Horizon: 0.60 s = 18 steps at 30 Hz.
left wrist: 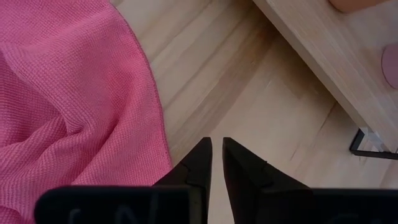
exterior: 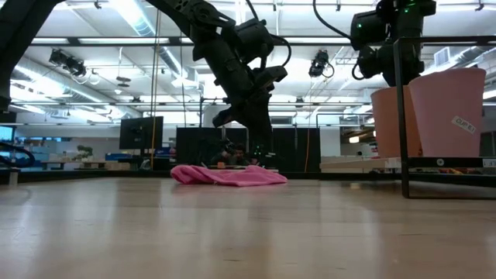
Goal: Stack small to large cups/mugs on shelf
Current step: Put the orange cup on the shelf
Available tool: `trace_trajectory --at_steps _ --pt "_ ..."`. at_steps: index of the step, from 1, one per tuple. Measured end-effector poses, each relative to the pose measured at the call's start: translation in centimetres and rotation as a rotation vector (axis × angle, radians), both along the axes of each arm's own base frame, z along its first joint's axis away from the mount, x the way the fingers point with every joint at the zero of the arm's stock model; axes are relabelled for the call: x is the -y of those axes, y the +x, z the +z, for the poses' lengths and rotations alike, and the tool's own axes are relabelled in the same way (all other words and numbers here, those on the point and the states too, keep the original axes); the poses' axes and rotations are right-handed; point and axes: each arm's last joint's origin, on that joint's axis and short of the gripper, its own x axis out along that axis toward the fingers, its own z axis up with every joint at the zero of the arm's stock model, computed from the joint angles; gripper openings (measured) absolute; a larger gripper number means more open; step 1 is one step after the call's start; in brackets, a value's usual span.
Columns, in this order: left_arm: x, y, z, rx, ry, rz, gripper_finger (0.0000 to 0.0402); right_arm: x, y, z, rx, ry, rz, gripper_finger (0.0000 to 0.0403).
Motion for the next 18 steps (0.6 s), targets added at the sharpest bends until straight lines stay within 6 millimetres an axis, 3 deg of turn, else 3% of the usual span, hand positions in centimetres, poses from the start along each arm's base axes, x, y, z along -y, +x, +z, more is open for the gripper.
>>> trace_trajectory --at_steps 9,18 --pt "0.00 0.00 0.00 0.000 0.003 -0.004 0.0048 0.01 -0.02 0.09 -0.001 -0.002 -0.003 0.0006" --pt "0.00 0.00 0.00 -0.001 0.009 -0.013 0.0047 0.01 -0.01 0.09 0.001 -0.002 0.001 0.0057"
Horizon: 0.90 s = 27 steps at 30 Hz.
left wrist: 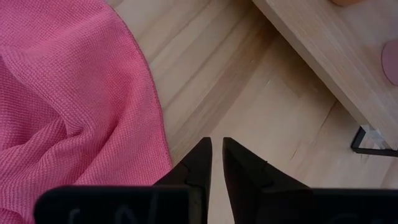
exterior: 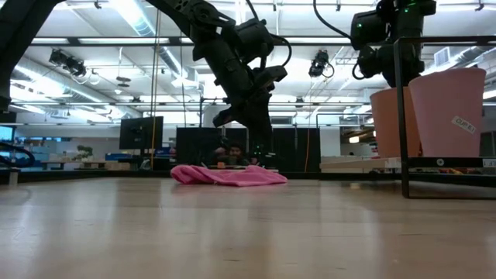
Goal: Stack small to large cups/mugs on shelf
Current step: Put the orange cup on the shelf, then put the blue cup on the shelf
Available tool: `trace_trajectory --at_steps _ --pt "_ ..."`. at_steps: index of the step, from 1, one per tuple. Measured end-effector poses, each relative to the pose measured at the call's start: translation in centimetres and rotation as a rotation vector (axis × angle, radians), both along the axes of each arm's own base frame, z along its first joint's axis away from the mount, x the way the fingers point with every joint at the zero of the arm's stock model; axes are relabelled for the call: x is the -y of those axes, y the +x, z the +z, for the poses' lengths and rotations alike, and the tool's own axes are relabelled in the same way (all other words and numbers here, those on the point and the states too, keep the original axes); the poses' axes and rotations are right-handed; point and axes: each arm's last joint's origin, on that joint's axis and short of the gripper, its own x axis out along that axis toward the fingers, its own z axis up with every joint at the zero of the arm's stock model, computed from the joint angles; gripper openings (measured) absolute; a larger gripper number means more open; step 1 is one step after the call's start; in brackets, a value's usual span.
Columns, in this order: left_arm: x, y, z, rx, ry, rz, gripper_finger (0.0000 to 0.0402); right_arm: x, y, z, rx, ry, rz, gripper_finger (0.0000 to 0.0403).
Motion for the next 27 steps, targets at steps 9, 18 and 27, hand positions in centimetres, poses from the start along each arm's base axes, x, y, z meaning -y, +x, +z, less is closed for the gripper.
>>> trace_trajectory --at_steps 9,18,27 --pt "0.0 0.0 0.0 0.000 0.001 0.000 0.0050 0.0 0.0 0.0 0.000 0.000 -0.004 0.0085" --pt "0.0 0.0 0.0 0.000 0.001 0.000 0.0048 0.1 0.1 2.4 0.045 -0.032 -0.003 0.0087" --pt "0.2 0.0 0.0 0.001 -0.008 0.007 0.0041 -0.2 -0.4 6.8 0.092 -0.087 -0.006 0.0087"
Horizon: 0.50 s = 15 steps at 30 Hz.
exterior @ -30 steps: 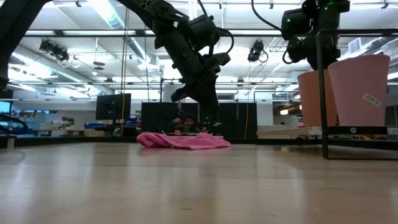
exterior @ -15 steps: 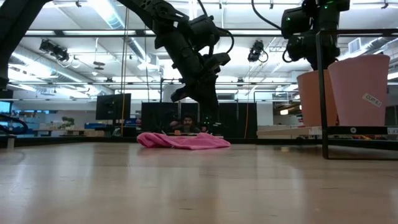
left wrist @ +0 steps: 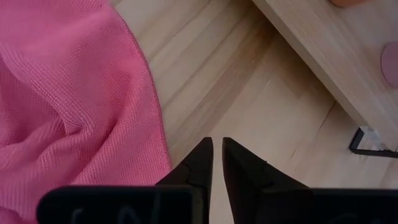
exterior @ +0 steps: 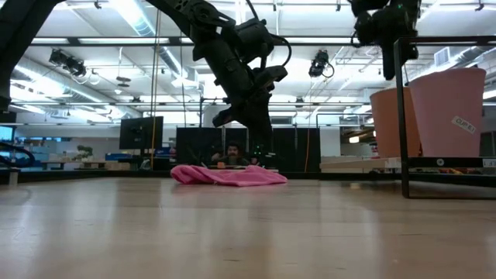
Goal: Stack small to large cups/mugs on shelf
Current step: Put the blue cup on the shelf
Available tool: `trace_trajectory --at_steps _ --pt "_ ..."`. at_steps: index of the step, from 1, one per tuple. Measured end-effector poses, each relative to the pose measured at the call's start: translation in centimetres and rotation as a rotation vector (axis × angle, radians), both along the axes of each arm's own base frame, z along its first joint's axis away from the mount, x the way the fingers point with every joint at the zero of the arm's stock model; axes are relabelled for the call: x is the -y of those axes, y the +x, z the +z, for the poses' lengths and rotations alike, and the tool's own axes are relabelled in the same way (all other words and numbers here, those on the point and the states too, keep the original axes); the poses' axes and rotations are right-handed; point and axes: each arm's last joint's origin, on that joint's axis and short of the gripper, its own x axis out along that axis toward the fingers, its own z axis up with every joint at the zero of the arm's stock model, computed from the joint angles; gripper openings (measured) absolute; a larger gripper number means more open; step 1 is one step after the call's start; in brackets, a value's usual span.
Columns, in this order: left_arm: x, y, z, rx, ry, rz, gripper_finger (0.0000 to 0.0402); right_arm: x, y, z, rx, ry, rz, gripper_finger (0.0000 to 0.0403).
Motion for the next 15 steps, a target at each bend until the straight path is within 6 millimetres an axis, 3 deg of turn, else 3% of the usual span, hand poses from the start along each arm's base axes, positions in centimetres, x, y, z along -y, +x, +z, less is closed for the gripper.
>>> trace_trajectory --at_steps 9,12,15 --pt "1.1 0.1 0.5 0.048 -0.175 -0.089 0.0038 -1.7 -2.1 3.7 0.140 -0.036 -0.011 0.0087" --pt "1.9 0.0 2.1 0.073 -0.193 -0.104 0.0033 -2.5 -3.2 4.8 0.210 -0.049 0.001 0.0087" --pt "2.8 -0.1 5.3 0.161 -0.164 -0.135 0.0029 -3.4 -4.3 5.4 0.258 -0.070 0.008 0.0087"
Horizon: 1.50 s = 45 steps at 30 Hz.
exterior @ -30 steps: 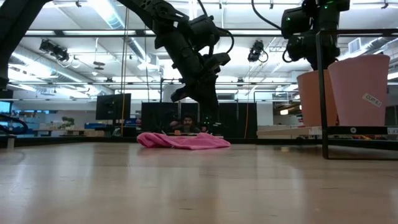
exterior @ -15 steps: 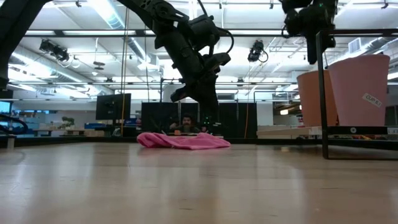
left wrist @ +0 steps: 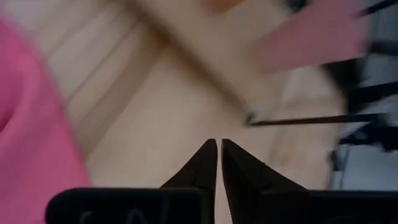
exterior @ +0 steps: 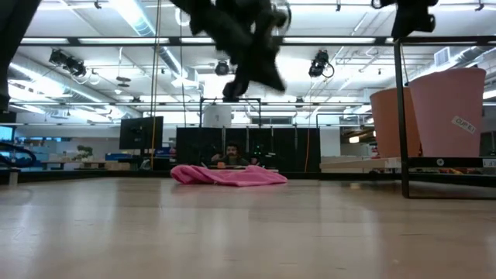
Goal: Stack small to large cups/mugs on shelf
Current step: Put the blue cup on the shelf
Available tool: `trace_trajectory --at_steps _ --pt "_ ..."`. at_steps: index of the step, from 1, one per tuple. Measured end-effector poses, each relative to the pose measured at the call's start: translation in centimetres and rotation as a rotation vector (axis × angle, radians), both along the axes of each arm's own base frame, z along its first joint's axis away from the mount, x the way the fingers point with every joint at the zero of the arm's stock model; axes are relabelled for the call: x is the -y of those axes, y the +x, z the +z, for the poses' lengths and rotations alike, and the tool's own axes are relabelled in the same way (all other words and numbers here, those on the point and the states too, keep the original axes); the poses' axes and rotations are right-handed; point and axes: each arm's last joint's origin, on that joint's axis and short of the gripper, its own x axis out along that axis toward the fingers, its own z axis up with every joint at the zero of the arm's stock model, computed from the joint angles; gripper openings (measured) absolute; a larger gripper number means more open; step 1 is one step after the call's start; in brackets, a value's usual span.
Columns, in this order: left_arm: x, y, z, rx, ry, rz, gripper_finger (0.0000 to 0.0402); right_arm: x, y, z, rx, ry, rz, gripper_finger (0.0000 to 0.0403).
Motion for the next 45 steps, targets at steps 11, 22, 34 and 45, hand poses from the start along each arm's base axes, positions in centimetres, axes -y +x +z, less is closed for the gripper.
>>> trace_trajectory --at_steps 11,22,34,45 --pt "3.7 -4.4 11.5 -0.054 0.292 0.030 0.0013 -2.3 -3.2 1.2 0.121 -0.053 -0.013 0.0087" --pt "8.1 -9.5 13.9 -0.448 0.276 0.161 0.0022 -3.4 -4.4 2.1 0.263 -0.072 0.017 0.0087" --pt "15.5 -10.6 13.5 -0.462 0.169 0.144 0.0018 -3.7 -4.9 2.2 0.282 -0.083 0.023 0.0087" --pt "21.4 -12.8 13.4 -0.528 -0.053 0.212 0.0017 -3.7 -4.9 2.2 0.276 -0.097 0.042 0.0087"
